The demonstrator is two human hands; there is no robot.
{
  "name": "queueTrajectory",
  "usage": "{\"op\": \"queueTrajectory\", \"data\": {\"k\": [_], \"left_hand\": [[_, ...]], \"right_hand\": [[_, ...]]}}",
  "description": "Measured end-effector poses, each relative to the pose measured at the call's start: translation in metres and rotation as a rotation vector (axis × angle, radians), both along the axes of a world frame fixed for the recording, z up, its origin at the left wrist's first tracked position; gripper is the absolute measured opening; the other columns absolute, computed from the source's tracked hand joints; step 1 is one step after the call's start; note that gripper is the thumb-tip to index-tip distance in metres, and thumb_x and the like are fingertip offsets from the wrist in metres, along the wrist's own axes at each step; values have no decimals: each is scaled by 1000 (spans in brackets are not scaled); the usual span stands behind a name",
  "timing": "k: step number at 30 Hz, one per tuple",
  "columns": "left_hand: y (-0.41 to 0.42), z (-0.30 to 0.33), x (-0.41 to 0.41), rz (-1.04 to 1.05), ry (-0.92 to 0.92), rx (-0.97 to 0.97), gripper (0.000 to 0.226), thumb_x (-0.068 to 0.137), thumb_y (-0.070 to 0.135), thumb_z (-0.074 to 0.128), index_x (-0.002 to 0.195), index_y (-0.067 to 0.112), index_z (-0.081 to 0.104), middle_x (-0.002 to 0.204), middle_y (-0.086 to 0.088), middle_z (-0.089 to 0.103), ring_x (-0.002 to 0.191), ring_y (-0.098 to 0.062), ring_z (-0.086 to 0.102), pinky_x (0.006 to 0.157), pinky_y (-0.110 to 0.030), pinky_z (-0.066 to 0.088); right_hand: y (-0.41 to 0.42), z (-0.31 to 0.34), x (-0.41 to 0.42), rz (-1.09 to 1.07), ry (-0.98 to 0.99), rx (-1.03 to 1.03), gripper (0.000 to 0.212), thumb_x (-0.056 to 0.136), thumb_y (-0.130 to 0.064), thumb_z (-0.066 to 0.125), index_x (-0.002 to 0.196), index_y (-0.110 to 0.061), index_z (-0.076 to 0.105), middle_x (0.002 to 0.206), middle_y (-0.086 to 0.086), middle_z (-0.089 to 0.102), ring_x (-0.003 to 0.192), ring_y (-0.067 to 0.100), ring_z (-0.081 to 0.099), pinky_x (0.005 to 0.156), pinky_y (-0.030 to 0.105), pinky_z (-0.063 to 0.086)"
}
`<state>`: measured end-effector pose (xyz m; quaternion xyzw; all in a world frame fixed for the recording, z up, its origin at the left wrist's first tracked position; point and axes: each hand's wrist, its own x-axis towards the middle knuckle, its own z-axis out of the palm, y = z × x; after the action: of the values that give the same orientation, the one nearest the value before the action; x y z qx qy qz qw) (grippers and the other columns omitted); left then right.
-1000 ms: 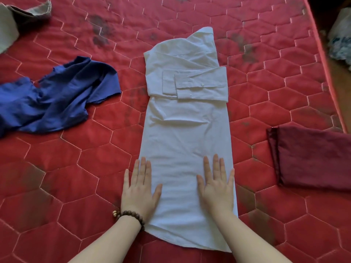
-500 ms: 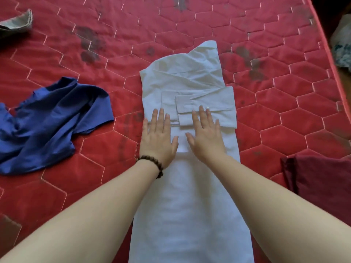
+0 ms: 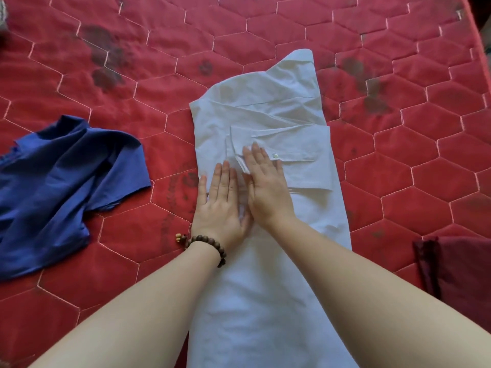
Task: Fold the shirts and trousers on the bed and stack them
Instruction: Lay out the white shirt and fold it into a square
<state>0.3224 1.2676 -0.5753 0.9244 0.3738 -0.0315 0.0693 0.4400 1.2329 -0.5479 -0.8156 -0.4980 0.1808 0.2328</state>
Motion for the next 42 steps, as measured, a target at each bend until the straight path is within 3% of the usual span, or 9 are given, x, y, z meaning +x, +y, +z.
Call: {"op": "queueTrajectory", "data": {"k": [3,6,9,12,16,22,31,37,42], "left_hand": [[-1,1,-1,54,-83,-27,83,85,49,19,147,-3,1,156,-20,-4,148,-29,1,120,-47,4],[0,0,-3,43,-108,-43,91,85,59,22,149,-1,-1,156,-18,-11,148,-27,-6,120,-46,4],[1,0,-4,-31,-186,-19,78,87,50,35,150,11,11,159,-10,10,147,-31,13,117,-53,14],[1,2,-3,-57,-158,13,67,87,43,36,148,16,32,155,-7,30,144,-33,23,114,-57,22],[0,0,-2,-52,-119,0,66,87,42,35,148,15,35,155,-8,32,145,-30,21,115,-56,20],[0,-1,-2,-37,-129,-18,68,87,42,34,149,15,32,156,-8,28,147,-29,17,117,-54,15],[0,-2,-3,-41,-93,-2,69,89,44,29,152,17,24,159,-7,20,148,-26,10,119,-50,7],[5,8,-4,-32,62,-75,78,84,65,5,146,26,-23,157,-7,-25,144,-21,-26,116,-50,-15],[-45,23,-24,-66,-24,-7,74,89,53,12,153,16,7,160,-12,-6,146,-23,-17,116,-52,-11]], "right_hand": [[0,-8,-4,86,-117,-221,57,102,-44,21,154,-24,7,162,2,-5,148,13,-9,118,41,-13],[-1,-3,-2,79,-69,-175,60,100,-51,14,154,-24,13,162,-1,1,148,10,-7,119,40,-10],[0,1,9,21,-164,-83,56,101,-45,16,153,-25,20,162,-4,6,148,10,-2,119,37,-8],[6,-5,29,109,-288,-263,55,103,-44,15,154,-27,2,162,-7,-9,147,11,-14,118,43,-14],[-1,-15,59,242,-402,-299,60,102,-48,20,153,-30,-5,161,-8,-10,148,14,-11,117,45,-14],[-35,-21,105,-44,-338,-274,64,100,-49,24,154,-23,5,163,-1,2,149,12,-3,119,43,-8],[-34,-10,108,-109,-335,-482,73,90,-72,12,151,-38,-9,160,5,-18,147,18,-19,116,52,-13],[-66,7,45,-72,-407,-189,65,98,-44,44,153,-17,20,161,12,5,149,27,2,118,53,-4],[-127,-6,-37,57,-375,-182,58,94,-41,38,145,-13,41,155,13,29,144,30,26,113,61,15]]}}
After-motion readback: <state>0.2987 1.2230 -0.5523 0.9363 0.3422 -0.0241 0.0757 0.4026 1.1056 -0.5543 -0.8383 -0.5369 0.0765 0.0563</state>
